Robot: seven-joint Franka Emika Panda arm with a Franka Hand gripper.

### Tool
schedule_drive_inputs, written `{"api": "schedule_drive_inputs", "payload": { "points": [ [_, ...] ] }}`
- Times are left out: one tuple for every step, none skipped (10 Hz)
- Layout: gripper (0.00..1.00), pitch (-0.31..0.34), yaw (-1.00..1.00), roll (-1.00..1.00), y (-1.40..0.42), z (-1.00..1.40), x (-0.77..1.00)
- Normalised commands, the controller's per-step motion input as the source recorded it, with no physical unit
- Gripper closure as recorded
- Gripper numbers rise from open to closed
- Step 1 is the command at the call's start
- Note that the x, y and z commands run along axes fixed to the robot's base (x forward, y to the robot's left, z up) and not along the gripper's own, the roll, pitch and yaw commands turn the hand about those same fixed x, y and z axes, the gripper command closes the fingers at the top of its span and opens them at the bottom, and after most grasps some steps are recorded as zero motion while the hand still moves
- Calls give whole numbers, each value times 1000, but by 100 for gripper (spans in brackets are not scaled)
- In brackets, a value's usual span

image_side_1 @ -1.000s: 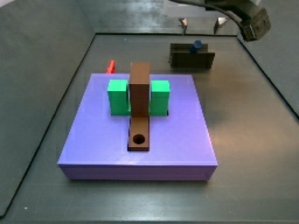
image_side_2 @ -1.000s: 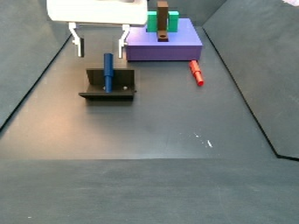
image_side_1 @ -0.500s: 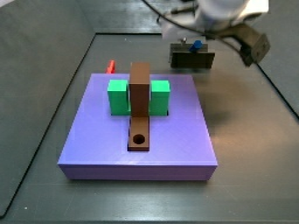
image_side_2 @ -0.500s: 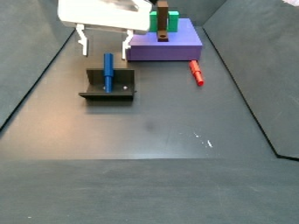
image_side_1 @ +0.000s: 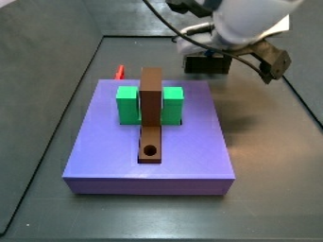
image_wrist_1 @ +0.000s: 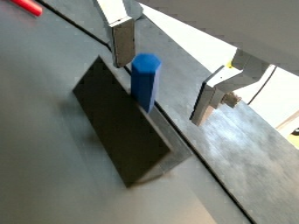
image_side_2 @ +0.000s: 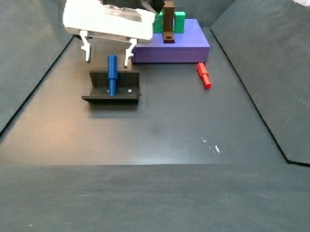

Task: Pick up the blue object. Move up. Place the blue object on the fixture. Regrasp the blue object. Move to above the board. Insert the blue object.
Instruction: Regrasp the blue object.

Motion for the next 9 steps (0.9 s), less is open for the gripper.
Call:
{"api": "schedule_drive_inputs", "payload": {
  "points": [
    [0,0,37,149,0,-94,3],
    [0,0,14,60,0,-29,0],
    [0,0,0,69,0,-54,-40],
    [0,0,0,129,0,-26,0],
    [0,0,0,11,0,0,0],
    [0,0,0,0,0,-17,0],
    [0,0,0,-60,0,-20,0],
    [0,0,-29,-83,0,-106,0],
    [0,0,-20,-9,0,-149,0]
  ]
}}
